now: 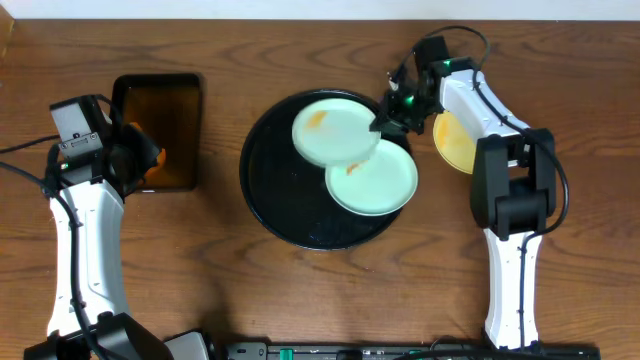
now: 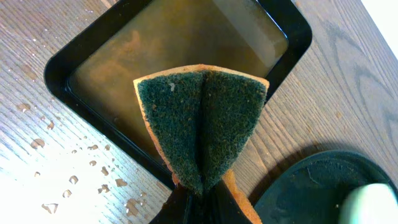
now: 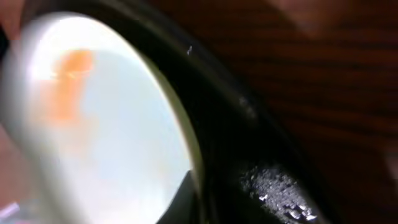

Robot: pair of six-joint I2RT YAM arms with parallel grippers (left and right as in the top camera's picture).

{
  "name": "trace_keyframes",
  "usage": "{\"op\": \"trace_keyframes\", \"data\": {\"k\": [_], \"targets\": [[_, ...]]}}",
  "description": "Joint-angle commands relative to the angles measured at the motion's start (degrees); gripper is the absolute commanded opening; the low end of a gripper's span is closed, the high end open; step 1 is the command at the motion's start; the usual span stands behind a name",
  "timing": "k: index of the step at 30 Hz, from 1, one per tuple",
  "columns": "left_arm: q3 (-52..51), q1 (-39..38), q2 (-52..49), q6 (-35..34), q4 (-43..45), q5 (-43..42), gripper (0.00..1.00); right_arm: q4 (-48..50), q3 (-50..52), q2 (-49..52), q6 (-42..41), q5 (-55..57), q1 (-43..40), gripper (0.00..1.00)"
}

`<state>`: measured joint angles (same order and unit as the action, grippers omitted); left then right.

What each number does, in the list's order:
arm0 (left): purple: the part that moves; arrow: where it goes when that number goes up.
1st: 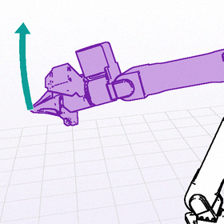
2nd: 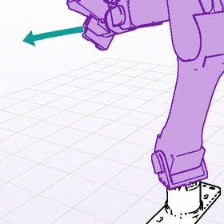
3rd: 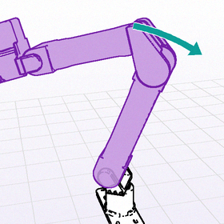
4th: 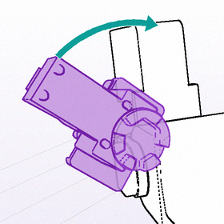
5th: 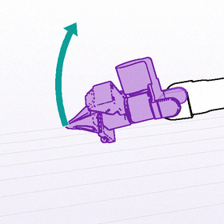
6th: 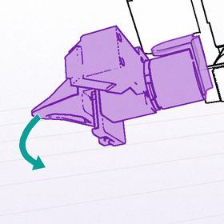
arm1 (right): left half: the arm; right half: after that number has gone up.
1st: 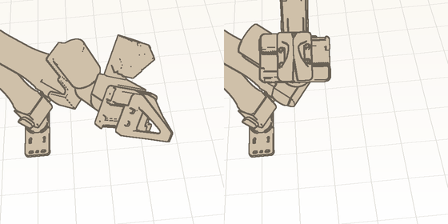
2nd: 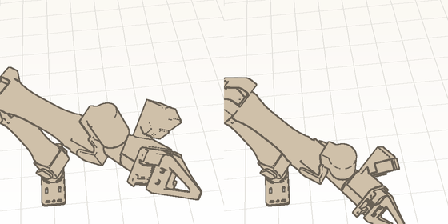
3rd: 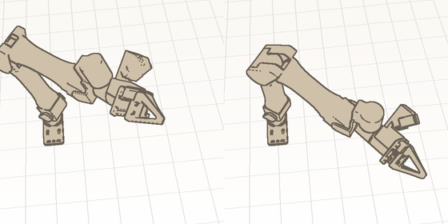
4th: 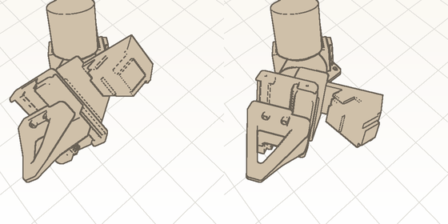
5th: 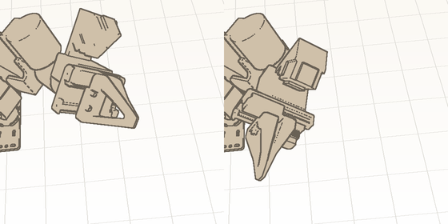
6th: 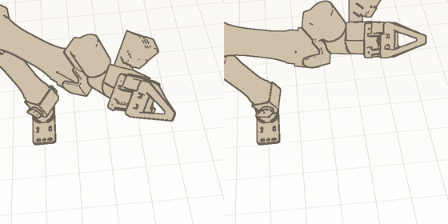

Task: Clean dirty plates on tray and stack at the side
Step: 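Carry the green plate right toward the yellow plate, then swing the green plate far right past the yellow plate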

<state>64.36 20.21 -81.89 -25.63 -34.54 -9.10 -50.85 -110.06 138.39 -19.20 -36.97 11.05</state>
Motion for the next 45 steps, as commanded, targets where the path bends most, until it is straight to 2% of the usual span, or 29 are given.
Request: {"op": "trace_keyframes", "data": {"k": [1, 8, 12, 21, 26, 30, 39, 45], "targets": [[-0.07, 0.13, -0.11, 0.55, -0.15, -0.55, 0.08, 1.09, 0.57, 0.92, -1.55, -2.16, -1.36, 0.01], [-0.07, 0.13, -0.11, 0.52, -0.15, -0.57, 0.08, 1.92, -1.77, 0.15, -0.83, -5.55, -3.21, 0.01], [-0.07, 0.13, -0.11, 0.55, -0.15, -0.55, 0.08, 1.14, -2.93, -2.99, 1.09, -3.54, -3.23, 0.01], [-0.07, 0.13, -0.11, 0.52, -0.13, -0.57, 0.08, -4.94, -2.93, -20.41, 6.71, 27.52, 1.16, 0.01], [-0.07, 0.13, -0.11, 0.52, -0.13, -0.57, 0.07, -6.27, -2.93, -27.15, 12.13, 49.46, 7.52, 0.01], [-0.07, 0.13, -0.11, 0.52, -0.13, -0.57, 0.08, -6.23, -2.93, -28.70, 15.10, 61.96, 13.75, 0.01], [-0.07, 0.13, -0.11, 0.52, -0.15, -0.57, 0.08, -4.85, -2.93, -28.63, 20.33, 79.52, 24.24, 0.01], [-0.07, 0.13, -0.11, 0.52, -0.17, -0.57, 0.08, -2.78, -2.93, -28.63, 24.50, 87.12, 29.14, 0.01]]}}
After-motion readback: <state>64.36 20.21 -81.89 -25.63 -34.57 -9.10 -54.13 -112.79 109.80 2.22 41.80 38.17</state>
